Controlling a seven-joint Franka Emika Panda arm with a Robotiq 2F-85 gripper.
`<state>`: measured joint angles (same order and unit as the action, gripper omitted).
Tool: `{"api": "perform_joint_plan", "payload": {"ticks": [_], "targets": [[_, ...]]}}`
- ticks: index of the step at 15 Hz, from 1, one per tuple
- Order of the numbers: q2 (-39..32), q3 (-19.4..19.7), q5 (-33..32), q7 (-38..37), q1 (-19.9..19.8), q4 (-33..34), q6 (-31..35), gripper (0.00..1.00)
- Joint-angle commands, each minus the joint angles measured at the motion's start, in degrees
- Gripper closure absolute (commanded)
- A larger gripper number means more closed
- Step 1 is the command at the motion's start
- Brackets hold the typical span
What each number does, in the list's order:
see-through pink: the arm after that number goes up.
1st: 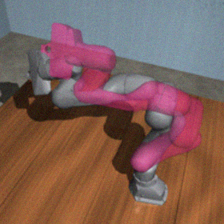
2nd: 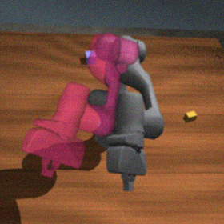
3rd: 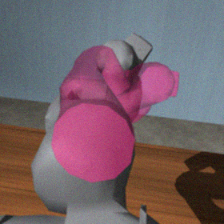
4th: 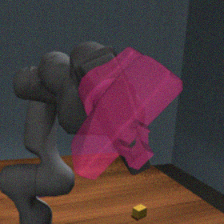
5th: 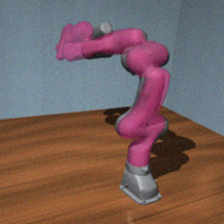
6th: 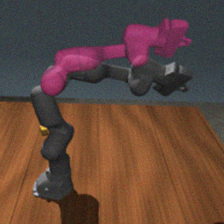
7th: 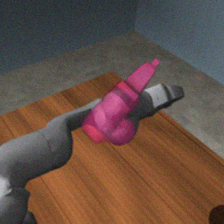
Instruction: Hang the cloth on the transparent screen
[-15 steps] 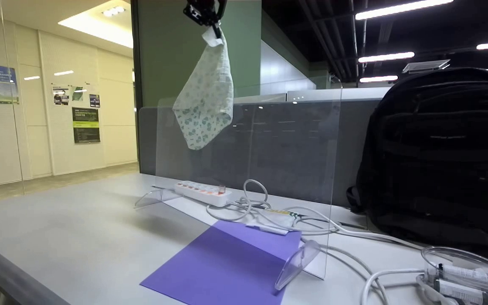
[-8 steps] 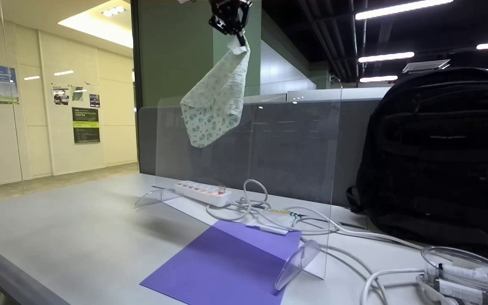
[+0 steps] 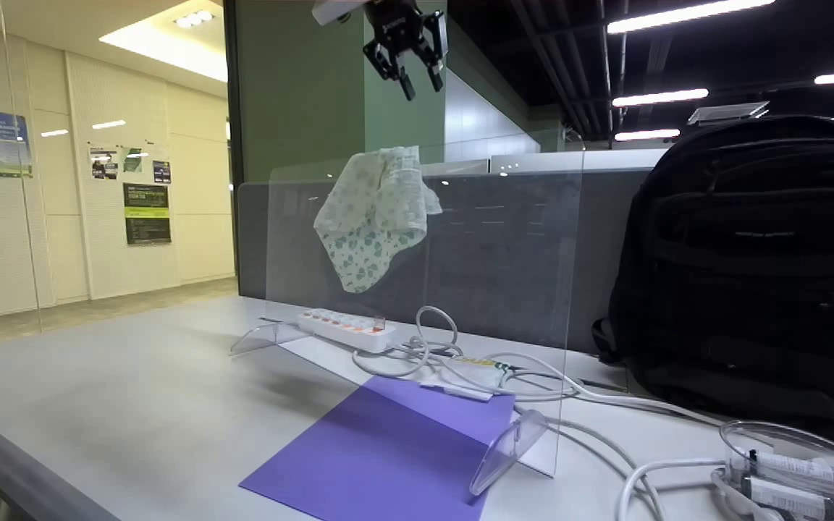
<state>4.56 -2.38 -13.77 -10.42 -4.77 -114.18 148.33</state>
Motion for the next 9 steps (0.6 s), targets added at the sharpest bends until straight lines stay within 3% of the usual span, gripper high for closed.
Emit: {"api": "perform_joint_plan", "payload": {"ticks": [1,3,9], "targets": [[-0.74,0.59,-1.58,-2.73,0.75,1.97,-1.88,0.13],[-0.34,0.57,-0.73,-1.49,1.08,1.66,-1.95,0.01],[1.46,0.5,0.15,0.04,2.06,0.06,-2.95,0.0]]}}
